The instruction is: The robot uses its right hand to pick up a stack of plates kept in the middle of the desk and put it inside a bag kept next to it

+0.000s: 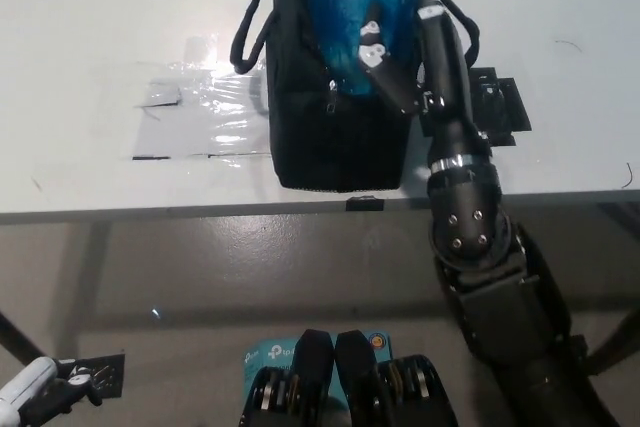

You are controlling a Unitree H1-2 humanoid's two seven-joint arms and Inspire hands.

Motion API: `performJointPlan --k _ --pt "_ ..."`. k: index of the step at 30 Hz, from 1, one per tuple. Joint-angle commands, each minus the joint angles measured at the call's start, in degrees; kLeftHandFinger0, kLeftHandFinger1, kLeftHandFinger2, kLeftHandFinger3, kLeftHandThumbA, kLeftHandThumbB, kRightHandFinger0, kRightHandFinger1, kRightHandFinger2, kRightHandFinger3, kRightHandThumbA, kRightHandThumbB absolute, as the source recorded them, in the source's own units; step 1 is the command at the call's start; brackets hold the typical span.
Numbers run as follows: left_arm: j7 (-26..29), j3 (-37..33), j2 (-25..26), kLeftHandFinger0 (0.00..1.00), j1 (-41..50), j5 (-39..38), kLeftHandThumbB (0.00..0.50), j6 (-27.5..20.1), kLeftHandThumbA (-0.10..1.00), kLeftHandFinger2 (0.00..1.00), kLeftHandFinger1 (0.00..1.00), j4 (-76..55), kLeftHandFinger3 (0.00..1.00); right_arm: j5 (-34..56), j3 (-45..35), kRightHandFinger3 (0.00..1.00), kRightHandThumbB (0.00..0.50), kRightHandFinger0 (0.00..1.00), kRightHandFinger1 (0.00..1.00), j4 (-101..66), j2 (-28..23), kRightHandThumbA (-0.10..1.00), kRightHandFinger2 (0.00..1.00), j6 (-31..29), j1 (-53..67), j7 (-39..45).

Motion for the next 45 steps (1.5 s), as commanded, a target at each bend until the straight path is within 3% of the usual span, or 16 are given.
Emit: performJointPlan --k 1,5,8,12,13,14,17,19,35,39,40,41,42,43,44,45 --pt "-0.96 0.44 0.83 0.76 -0.88 0.44 0.22 0.81 0.76 0.94 0.84 -1.32 1.0 -5.33 0.84 0.13 0.24 0.0 0.0 1.43 -0.99 -0.1 0.26 -0.14 -8.47 -0.7" --pt "-1.46 0.87 0.15 0.78 -0.06 0.73 0.219 0.81 0.75 0.94 0.85 -1.74 1.0 -6.54 1.28 0.03 0.242 0.0 0.0 1.7 -1.05 -0.1 0.18 2.42 -10.17 0.17" --pt "-1.33 0.71 0.11 0.77 -0.14 0.75 0.215 0.81 0.73 0.94 0.84 -1.78 1.0 -8.36 1.83 0.07 0.25 0.0 0.0 3.8 -0.84 -0.1 0.14 3.27 -12.07 -0.71" --pt "-0.8 0.33 0.21 0.77 0.14 0.12 0.211 0.81 0.73 0.94 0.85 -1.68 1.0 -8.59 2.29 0.23 0.193 0.0 0.0 3.6 -0.04 -0.1 0.03 5.97 -11.69 0.63" --pt "-0.92 0.61 0.03 0.77 0.13 0.03 0.215 0.81 0.71 0.94 0.84 -1.75 1.0 -8.6 2.12 0.14 0.164 0.0 0.0 3.54 0.3 -0.1 0.02 7.1 -11.27 0.65" --pt "-1.17 1.02 -0.29 0.77 0.08 0.15 0.215 0.81 0.71 0.94 0.84 -1.84 1.0 -8.73 1.96 0.1 0.127 0.0 0.0 3.63 0.48 -0.1 0.04 7.62 -11.02 0.46" --pt "-1.32 0.07 0.6 0.78 0.29 -0.01 0.202 0.81 0.74 0.95 0.85 -2.15 1.0 -7.96 0.99 0.11 0.117 0.0 0.0 3.09 1.54 -0.1 0.04 9.14 -9.68 -0.03" --pt "-1.5 0.04 0.63 0.8 0.06 0.25 0.201 0.81 0.75 0.96 0.87 -1.55 1.0 -8.4 1.01 0.0 0.111 0.0 0.0 3.3 1.75 -0.1 0.02 8.81 -8.7 -1.09" --pt "-1.38 1.05 -0.7 0.8 0.54 -0.54 0.188 0.81 0.69 0.96 0.87 -1.15 1.0 -7.45 -3.76 0.01 0.087 0.0 0.0 4.17 3.56 -0.1 0.22 11.12 -3.49 -4.06" --pt "-0.95 0.96 -0.69 0.77 0.61 -0.8 0.194 0.81 0.69 0.96 0.86 -1.13 1.0 -6.68 -5.24 0.01 0.093 0.0 0.0 4.1 4.45 -0.1 0.22 12.0 -2.49 -4.27" --pt "-1.01 0.71 -0.45 0.78 0.62 -0.94 0.189 0.81 0.69 0.97 0.87 -1.06 1.0 -7.02 -5.16 0.05 0.081 0.0 0.0 4.21 4.44 -0.1 0.22 12.33 -2.37 -4.04" --pt "-1.08 0.63 -0.37 0.8 0.63 -0.96 0.193 0.81 0.7 0.97 0.88 -1.04 1.0 -7.49 -4.84 0.2 0.049 0.0 0.04 3.44 4.46 -0.1 0.3 14.83 -2.37 -2.35" --pt "-1.12 0.58 -0.34 0.8 0.62 -0.75 0.185 0.81 0.7 0.98 0.88 -0.96 1.0 -8.29 -4.0 0.55 0.006 0.0 0.07 2.33 4.32 -0.01 0.37 17.5 -2.37 -0.43" --pt "-0.87 0.44 -0.22 0.8 0.61 -1.16 0.186 0.81 0.69 0.98 0.88 -0.85 1.0 -8.5 -2.53 1.0 0.042 0.2 0.27 0.81 3.55 0.35 0.53 20.82 -2.51 3.69" --pt "-0.8 0.34 -0.14 0.8 0.6 -1.23 0.181 0.81 0.69 0.98 0.87 -0.79 1.0 -8.68 -1.6 1.0 0.159 0.26 0.37 0.15 3.01 0.53 0.66 22.6 -2.68 5.79" --pt "-0.73 0.2 -0.02 0.79 0.59 -1.26 0.181 0.81 0.69 0.98 0.87 -0.7 1.0 -8.95 -0.46 1.0 0.153 0.28 0.38 -0.57 2.34 0.63 0.67 24.7 -2.92 8.31"
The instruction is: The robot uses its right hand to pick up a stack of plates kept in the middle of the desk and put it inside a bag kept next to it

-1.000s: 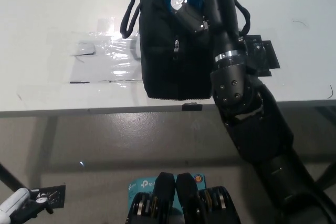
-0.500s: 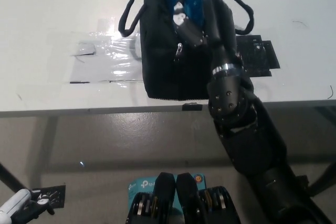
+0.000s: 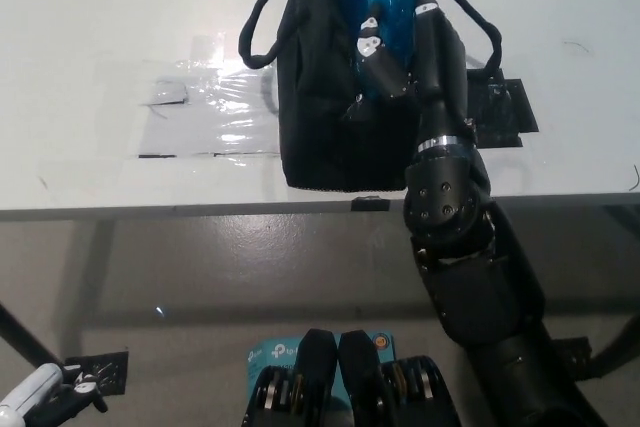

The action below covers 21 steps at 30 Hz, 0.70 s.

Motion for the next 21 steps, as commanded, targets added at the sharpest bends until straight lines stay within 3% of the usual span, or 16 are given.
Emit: performJointPlan --k 1,2,3,6,7,10,13,14,21 --pt "-0.9 0.54 0.42 0.79 -0.02 -0.42 0.184 0.81 0.68 0.97 0.87 -0.81 1.0 -9.83 2.04 1.0 0.39 1.0 1.0 -3.96 -0.73 0.92 1.0 10.23 -0.81 13.48" --pt "-1.07 0.54 0.21 0.79 0.2 -0.33 0.194 0.81 0.68 0.97 0.87 -1.07 1.0 -14.92 2.04 1.0 0.436 1.0 1.0 -4.76 -0.39 0.97 1.0 10.24 -0.39 16.46" --pt "-1.12 0.91 -0.13 0.78 0.17 -0.21 0.21 0.81 0.68 0.94 0.85 -1.14 1.0 -16.77 2.03 1.0 0.447 1.0 1.0 -5.12 -0.17 0.98 1.0 10.24 -0.59 17.44" --pt "-1.03 0.61 0.16 0.78 0.18 0.03 0.209 0.81 0.7 0.94 0.85 -0.96 1.0 -20.79 1.04 1.0 0.438 1.0 1.0 -6.38 0.98 0.94 1.0 10.24 -1.13 19.75" --pt "-0.95 0.38 0.61 0.77 0.09 -0.29 0.201 0.81 0.69 0.94 0.84 -1.02 1.0 -21.63 0.89 1.0 0.417 1.0 1.0 -7.03 1.29 0.86 1.0 10.24 -1.48 19.6" --pt "-0.74 0.08 0.83 0.77 0.14 -0.44 0.191 0.81 0.68 0.94 0.84 -1.11 1.0 -22.9 0.5 1.0 0.417 1.0 1.0 -7.85 1.75 0.8 1.0 10.24 -2.07 19.01" --pt "-1.25 0.53 0.5 0.77 0.07 -0.22 0.206 0.81 0.69 0.94 0.85 -1.25 1.0 -24.29 -0.22 1.0 0.465 1.0 1.0 -8.28 2.25 0.79 1.0 10.24 -2.43 18.59" --pt "-1.08 0.73 0.4 0.76 0.41 -0.18 0.2 0.81 0.69 0.95 0.85 -1.33 1.0 -24.61 -0.26 1.0 0.5 1.0 1.0 -9.37 2.25 0.83 1.0 10.24 -2.42 18.72" --pt "-1.21 0.67 0.52 0.75 0.35 0.06 0.182 0.81 0.68 0.96 0.85 -0.75 1.0 -25.81 -0.97 1.0 0.5 1.0 1.0 -11.74 1.87 0.86 1.0 10.24 -2.95 19.3"
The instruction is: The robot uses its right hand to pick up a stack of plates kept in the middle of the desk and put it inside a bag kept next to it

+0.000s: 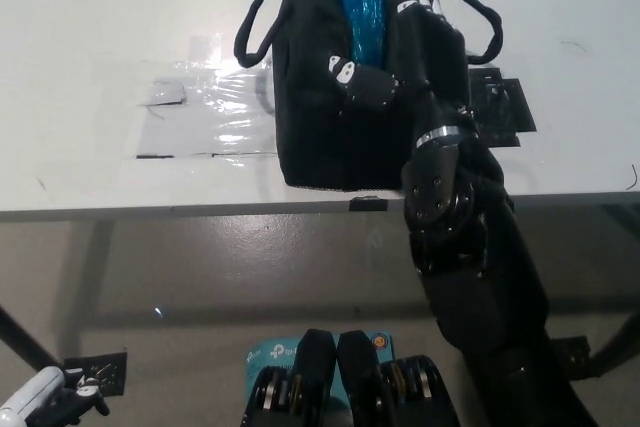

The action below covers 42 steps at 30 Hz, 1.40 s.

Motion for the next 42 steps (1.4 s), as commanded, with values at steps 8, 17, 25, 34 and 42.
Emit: performJointPlan --k 8,17,25,34,42 --pt "-0.81 0.91 0.58 0.75 0.08 -0.25 0.172 0.81 0.68 0.96 0.85 -0.66 1.0 -2.26 1.65 1.0 0.394 1.0 1.0 -20.82 -6.71 0.75 1.0 1.2 1.19 8.55" --pt "-1.21 0.64 0.74 0.79 0.58 0.37 0.181 0.81 0.73 0.98 0.88 -0.65 1.0 10.27 -5.31 1.0 0.194 1.0 1.0 -33.71 -18.35 0.32 1.0 -8.18 19.34 5.25" --pt "-0.65 0.75 0.98 0.76 1.3 -0.13 0.167 0.81 0.73 0.97 0.86 0.16 1.0 34.37 -17.71 1.0 0.206 0.82 1.0 -17.09 -17.22 0.23 1.0 -27.95 34.93 -1.02" --pt "-0.59 1.06 1.06 0.78 1.03 -0.3 0.183 0.81 0.71 0.96 0.86 0.56 1.0 42.09 -21.57 0.88 0.205 0.66 0.78 -0.56 -15.38 0.3 0.86 -39.41 35.97 0.02" --pt "3.15 -0.66 2.34 0.81 1.68 -2.61 0.158 0.81 0.72 0.93 0.84 0.38 1.0 41.69 -21.22 0.83 0.234 0.56 0.66 4.66 -15.39 0.36 0.79 -40.69 35.88 1.12"
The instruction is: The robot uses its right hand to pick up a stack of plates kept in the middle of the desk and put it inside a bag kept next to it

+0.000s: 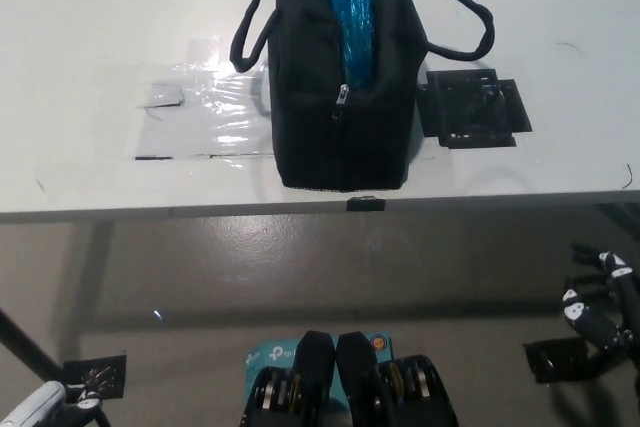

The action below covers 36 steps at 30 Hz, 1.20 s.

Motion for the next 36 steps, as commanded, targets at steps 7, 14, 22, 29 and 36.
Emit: performJointPlan --k 7,14,22,29,36 --pt "3.32 0.1 2.01 0.8 -0.21 -2.03 0.146 0.83 0.73 0.93 0.84 -0.42 1.0 8.42 -1.88 0.66 0.291 0.45 0.53 5.24 -0.22 0.43 0.63 -11.74 -3.03 -5.38" --pt "6.18 0.11 1.43 0.77 1.43 -4.38 0.148 0.74 0.7 0.89 0.78 -1.9 1.0 9.97 -0.88 0.69 0.304 0.42 0.5 3.65 -0.65 0.44 0.6 -12.7 -1.49 -5.1" --pt "7.18 -1.05 2.75 0.78 0.73 -5.36 0.132 0.83 0.71 0.91 0.81 -1.58 1.0 10.55 -0.51 0.7 0.31 0.42 0.5 3.08 -0.63 0.44 0.58 -11.14 -1.85 -5.62" --pt "8.77 -1.75 2.96 0.77 1.53 -6.39 0.117 0.83 0.71 0.89 0.79 -1.61 1.0 10.63 0.14 0.71 0.299 0.38 0.47 2.44 -1.33 0.41 0.55 -9.37 -1.52 -5.32" --pt "8.18 -1.66 3.09 0.78 1.5 -6.32 0.146 0.83 0.69 0.91 0.81 -1.33 1.0 11.13 -0.07 0.71 0.284 0.39 0.47 2.65 -1.22 0.42 0.54 -8.87 -0.83 -5.73"
